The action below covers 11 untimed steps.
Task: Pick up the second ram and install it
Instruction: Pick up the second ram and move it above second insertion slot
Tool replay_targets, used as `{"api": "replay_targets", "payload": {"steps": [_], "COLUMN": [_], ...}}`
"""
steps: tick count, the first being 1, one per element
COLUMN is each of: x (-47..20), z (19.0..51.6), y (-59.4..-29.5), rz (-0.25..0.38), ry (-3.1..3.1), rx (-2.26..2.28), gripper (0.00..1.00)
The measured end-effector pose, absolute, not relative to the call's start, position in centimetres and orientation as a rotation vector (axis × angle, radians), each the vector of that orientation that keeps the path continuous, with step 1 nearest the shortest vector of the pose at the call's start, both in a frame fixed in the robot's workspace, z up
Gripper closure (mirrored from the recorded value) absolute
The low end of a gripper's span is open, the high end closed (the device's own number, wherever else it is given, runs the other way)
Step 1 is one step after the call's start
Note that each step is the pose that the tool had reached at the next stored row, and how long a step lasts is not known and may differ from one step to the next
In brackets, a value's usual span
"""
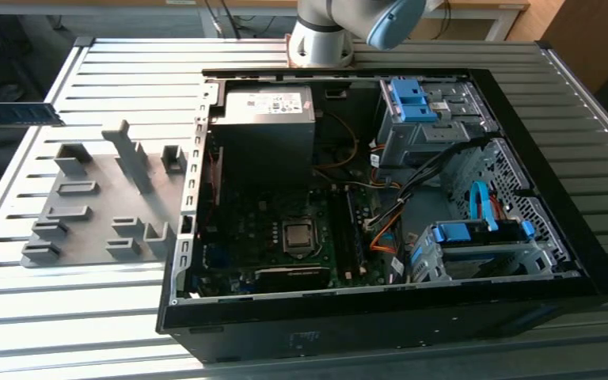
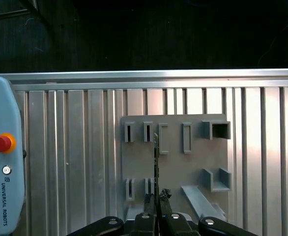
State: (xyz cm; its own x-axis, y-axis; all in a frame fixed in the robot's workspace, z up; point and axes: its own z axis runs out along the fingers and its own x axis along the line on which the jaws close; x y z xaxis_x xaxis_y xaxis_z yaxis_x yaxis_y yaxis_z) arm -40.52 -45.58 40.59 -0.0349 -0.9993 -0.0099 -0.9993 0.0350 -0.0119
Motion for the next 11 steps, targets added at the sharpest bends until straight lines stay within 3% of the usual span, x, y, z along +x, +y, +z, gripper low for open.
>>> {"api": "replay_targets", "payload": {"steps": [11], "x": [-40.52], "z": [41.1], "y": [-45.58], "rz": [-0.003], "ry": [2.249], "rx": [-2.172], "gripper": [0.86]}}
